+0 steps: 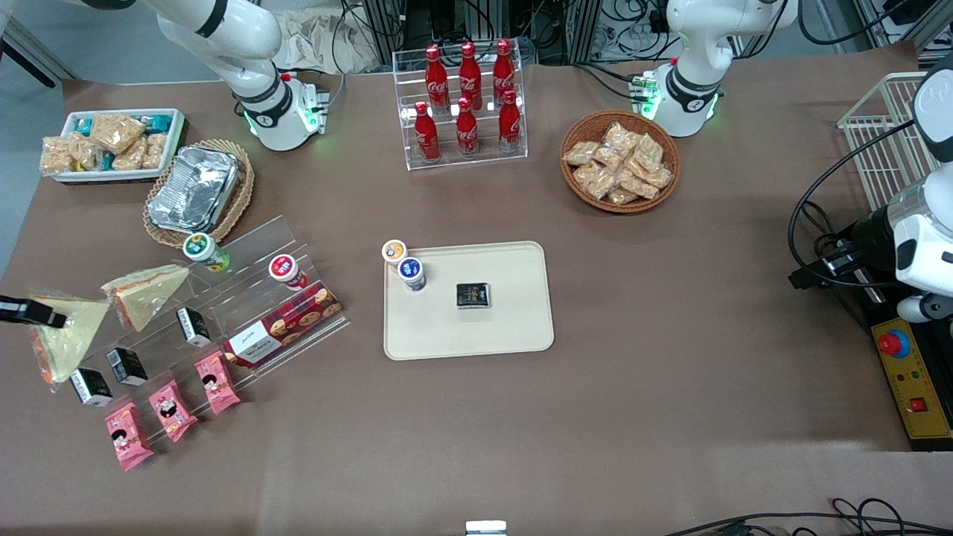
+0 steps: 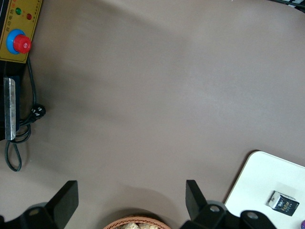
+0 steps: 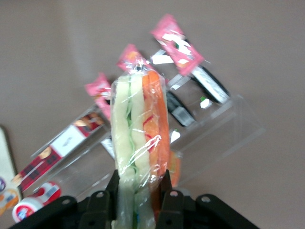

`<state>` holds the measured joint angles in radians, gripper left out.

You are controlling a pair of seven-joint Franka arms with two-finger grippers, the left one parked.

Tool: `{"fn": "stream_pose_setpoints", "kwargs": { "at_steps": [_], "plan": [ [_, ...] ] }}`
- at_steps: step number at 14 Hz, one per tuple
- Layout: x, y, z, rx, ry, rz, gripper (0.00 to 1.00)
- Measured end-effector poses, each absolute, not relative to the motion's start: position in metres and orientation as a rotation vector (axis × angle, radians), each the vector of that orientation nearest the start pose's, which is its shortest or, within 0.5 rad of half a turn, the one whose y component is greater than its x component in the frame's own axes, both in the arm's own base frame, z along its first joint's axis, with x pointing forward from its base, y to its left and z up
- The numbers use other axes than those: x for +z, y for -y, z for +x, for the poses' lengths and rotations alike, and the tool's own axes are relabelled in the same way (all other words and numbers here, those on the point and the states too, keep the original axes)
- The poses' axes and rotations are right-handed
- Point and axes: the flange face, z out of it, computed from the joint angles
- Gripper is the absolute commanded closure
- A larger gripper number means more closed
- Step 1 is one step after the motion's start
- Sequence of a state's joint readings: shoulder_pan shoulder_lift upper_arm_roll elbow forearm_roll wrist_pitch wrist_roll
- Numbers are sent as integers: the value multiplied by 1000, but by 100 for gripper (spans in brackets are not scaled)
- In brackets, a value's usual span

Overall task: Place sandwich on tray
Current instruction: 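Lift the wrapped sandwich out of the rack with the right gripper, then carry the sandwich over the cream tray beside the black tissue pack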

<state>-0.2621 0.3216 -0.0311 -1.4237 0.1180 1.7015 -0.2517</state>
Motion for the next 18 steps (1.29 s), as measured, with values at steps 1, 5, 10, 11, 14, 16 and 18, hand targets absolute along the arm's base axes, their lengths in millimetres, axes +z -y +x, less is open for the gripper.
{"fn": "stream_pose_setpoints", "kwargs": {
  "at_steps": [1, 5, 10, 11, 14, 16, 18],
  "plan": [
    [519, 152, 634, 6, -5, -3026, 63],
    [544, 35, 643, -23, 314, -3013, 63],
    [537, -123, 635, -7, 819, -2916, 63],
    [529, -149, 634, -6, 901, -2897, 63],
    [489, -226, 634, -20, 1135, -2868, 63],
    [453, -281, 626, -9, 1286, -2847, 63],
    [417, -330, 613, 11, 1402, -2807, 63]
  ]
}}
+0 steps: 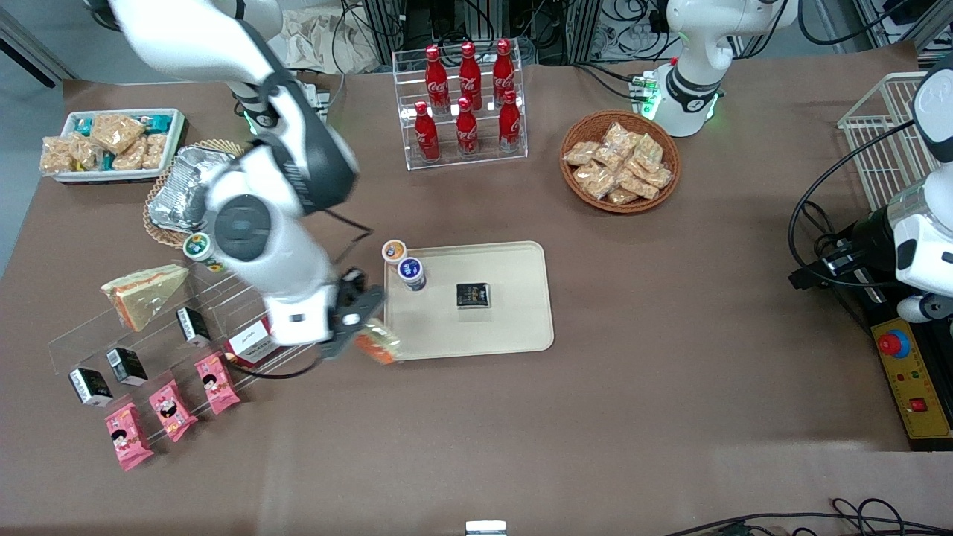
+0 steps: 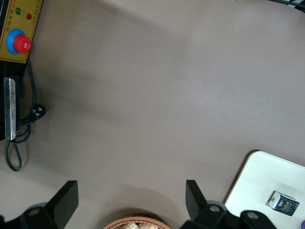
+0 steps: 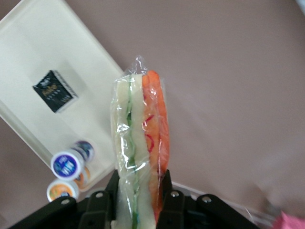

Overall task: Place sandwich on tray
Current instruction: 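Carry the sandwich over the cream tray beside the black tissue pack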

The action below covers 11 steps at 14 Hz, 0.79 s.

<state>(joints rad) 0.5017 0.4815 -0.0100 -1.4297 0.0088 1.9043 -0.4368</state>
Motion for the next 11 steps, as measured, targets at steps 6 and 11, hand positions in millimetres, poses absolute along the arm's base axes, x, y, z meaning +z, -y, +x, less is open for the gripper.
{"fn": "stream_pose_setpoints", "kwargs": {
  "at_steps": [6, 11],
  "plan": [
    [311, -448, 565, -39, 1762, -2696, 62],
    [261, -475, 549, -63, 1945, -2658, 52]
  ]
}}
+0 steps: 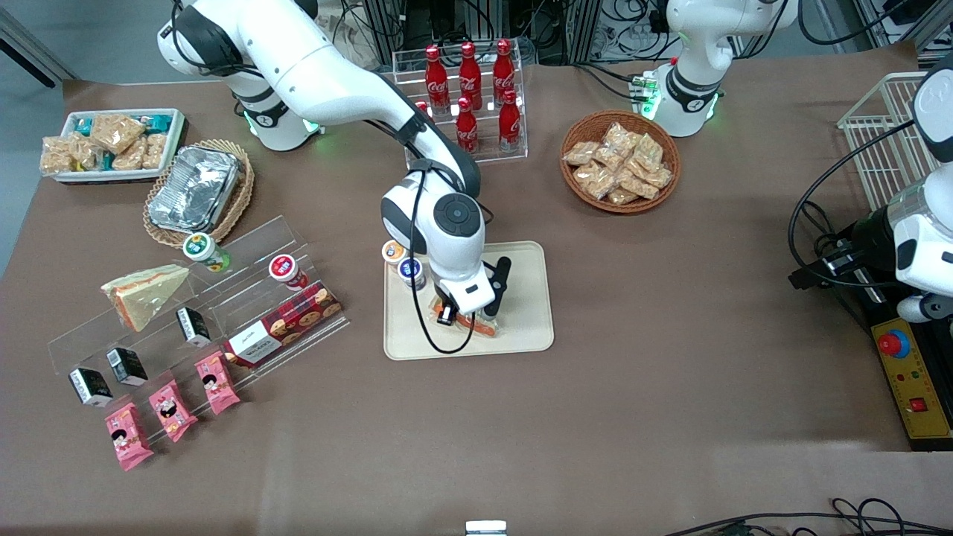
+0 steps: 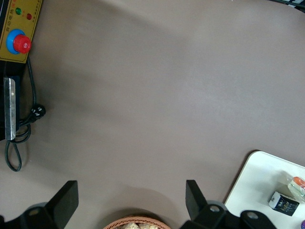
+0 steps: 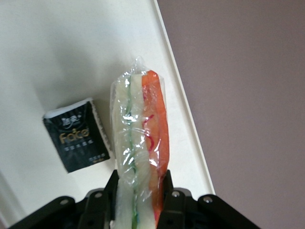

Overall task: Place sandwich on tray
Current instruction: 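Carry the sandwich over the cream tray beside the black tissue pack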

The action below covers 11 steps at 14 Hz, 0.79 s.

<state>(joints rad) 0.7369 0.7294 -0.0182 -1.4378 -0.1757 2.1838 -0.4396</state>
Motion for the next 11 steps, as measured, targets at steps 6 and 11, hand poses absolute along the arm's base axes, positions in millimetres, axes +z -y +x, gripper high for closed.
{"fn": "stream_pose_setpoints", "kwargs": {
  "at_steps": [6, 11],
  "plan": [
    [253, -479, 550, -97, 1954, -2649, 0],
    [325, -433, 586, -92, 1833, -2751, 0]
  ]
}}
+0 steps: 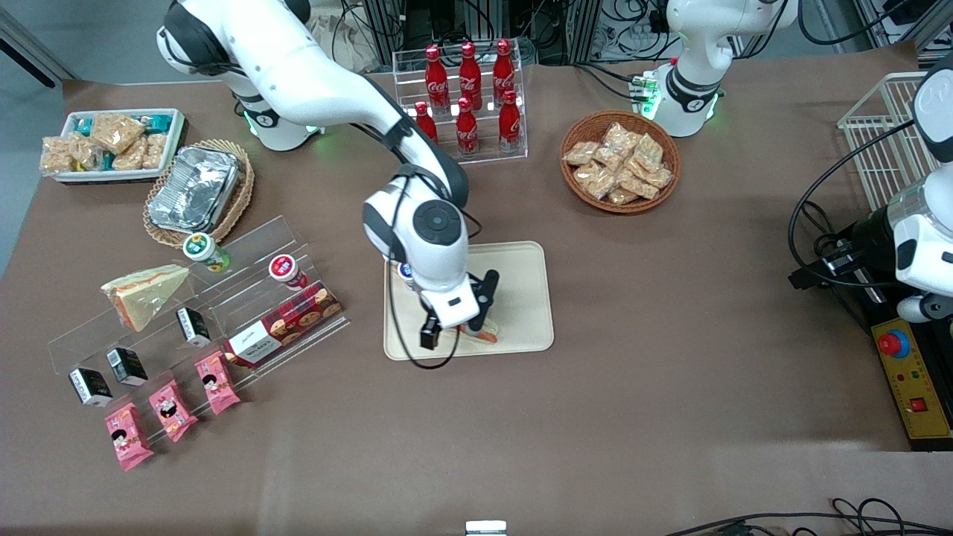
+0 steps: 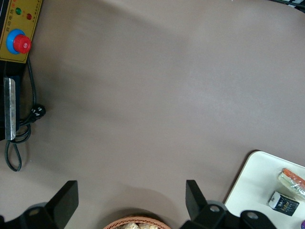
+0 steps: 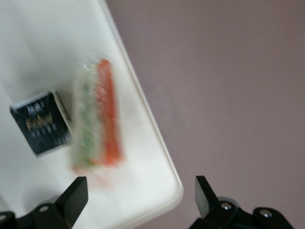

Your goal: Place sandwich on tray

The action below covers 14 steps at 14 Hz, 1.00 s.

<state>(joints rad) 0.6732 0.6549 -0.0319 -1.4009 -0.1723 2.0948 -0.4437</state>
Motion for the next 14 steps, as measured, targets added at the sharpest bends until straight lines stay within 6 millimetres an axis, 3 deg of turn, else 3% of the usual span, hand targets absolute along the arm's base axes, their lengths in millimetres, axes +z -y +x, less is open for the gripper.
{"fn": "stream_pose_setpoints", "kwargs": {
  "at_steps": [2, 6, 11, 14],
  "plan": [
    [378, -390, 601, -54, 1674, -2806, 0],
    [455, -255, 646, -38, 1346, -2874, 0],
    [525, -144, 641, 38, 999, -2992, 0],
    [547, -81, 636, 76, 742, -3046, 0]
  ]
}}
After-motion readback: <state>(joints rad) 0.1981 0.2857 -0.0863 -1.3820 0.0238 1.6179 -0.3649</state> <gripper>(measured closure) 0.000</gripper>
